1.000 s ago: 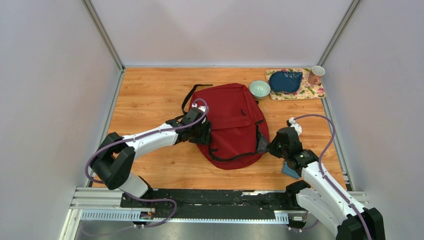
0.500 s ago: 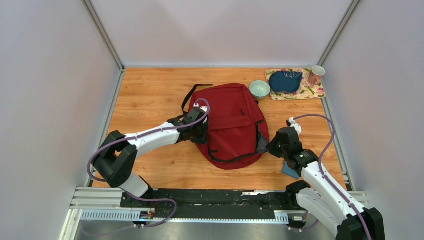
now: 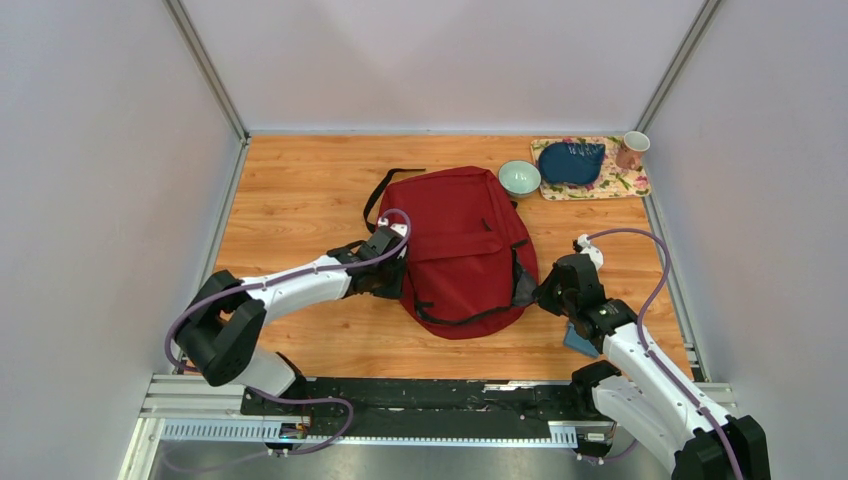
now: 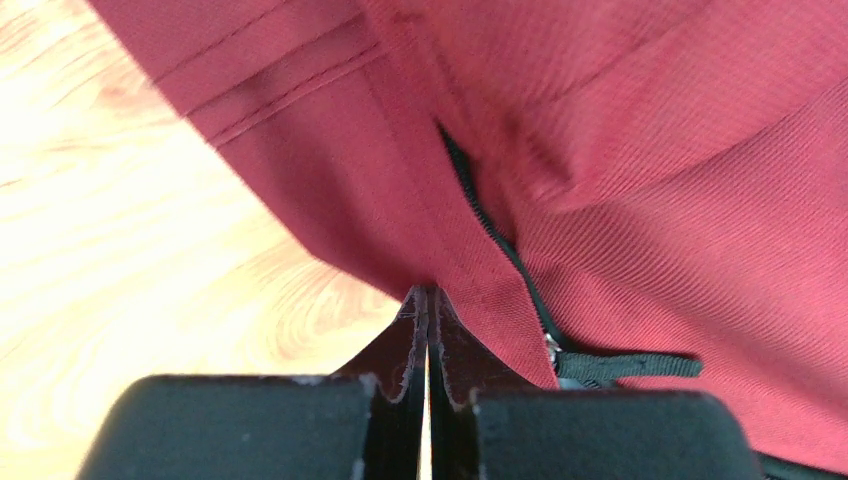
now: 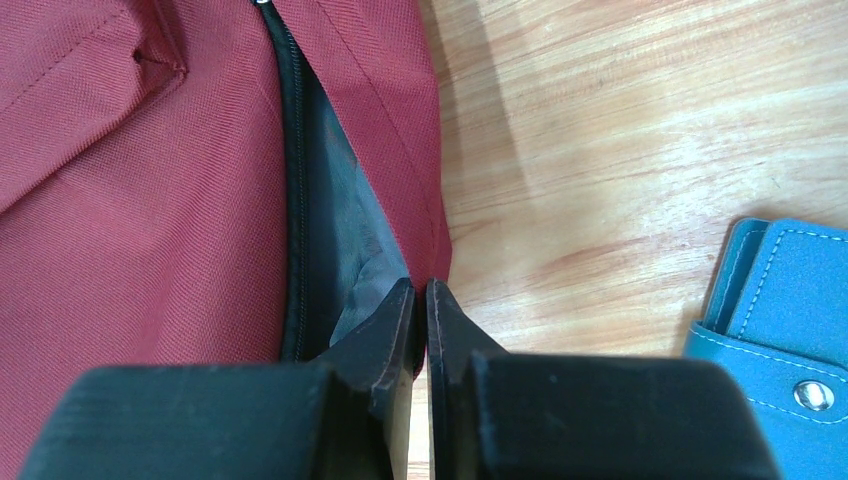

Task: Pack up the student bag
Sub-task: Adjust the student bag at the center of the board.

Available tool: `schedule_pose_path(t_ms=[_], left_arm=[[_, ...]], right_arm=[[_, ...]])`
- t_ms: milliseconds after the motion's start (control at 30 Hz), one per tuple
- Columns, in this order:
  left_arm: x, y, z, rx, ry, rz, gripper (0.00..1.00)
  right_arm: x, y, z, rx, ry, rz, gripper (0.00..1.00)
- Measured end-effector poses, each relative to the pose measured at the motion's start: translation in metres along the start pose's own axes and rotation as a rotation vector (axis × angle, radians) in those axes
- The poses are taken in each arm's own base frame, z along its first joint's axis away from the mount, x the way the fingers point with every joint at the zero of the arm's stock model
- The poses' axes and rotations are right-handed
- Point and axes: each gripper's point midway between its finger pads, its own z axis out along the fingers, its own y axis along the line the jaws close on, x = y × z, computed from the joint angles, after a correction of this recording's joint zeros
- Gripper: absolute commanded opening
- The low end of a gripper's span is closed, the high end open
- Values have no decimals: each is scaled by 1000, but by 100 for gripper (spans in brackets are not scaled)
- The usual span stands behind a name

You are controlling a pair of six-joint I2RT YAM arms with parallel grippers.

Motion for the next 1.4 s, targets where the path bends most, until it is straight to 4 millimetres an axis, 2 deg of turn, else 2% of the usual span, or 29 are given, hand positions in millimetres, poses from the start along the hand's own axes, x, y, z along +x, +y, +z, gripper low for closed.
schedule_pose_path(t_ms=[33,67,100,133,233,267,367,667,767,1000,1400], left_arm=[[2,2,-1,-5,-1,0,0],[4,5,-3,-12,-6,-1,5],[4,6,-5,-16,-10,-1,14],[4,7,-7,-16,-15,-2,29],[-1,3,-13,2,-38,-4,50],[-2,1,-15,14,-45,-11,54],[-7,-6,-18,45,-62,-20,59],[-30,-32,-30,115,-96,-4,59],[-29,-39,-29,116,-80,19,59],[-10,-29,-21,40,-6,59,59],[-11,-27,-12,-47,31,113,59]], right_arm=[[0,0,0,0,-1,0,10],[0,0,0,-1,-1,0,10],[0,0,0,-1,-1,1,10],[0,0,0,-1,-1,0,10],[0,0,0,-2,-1,1,10],[0,1,0,-2,-2,1,10],[0,1,0,-3,-2,1,10],[-1,2,0,-11,-2,2,10],[-1,2,0,-11,-2,2,10],[-1,2,0,-12,-2,2,10],[-1,3,0,-13,-2,2,10]])
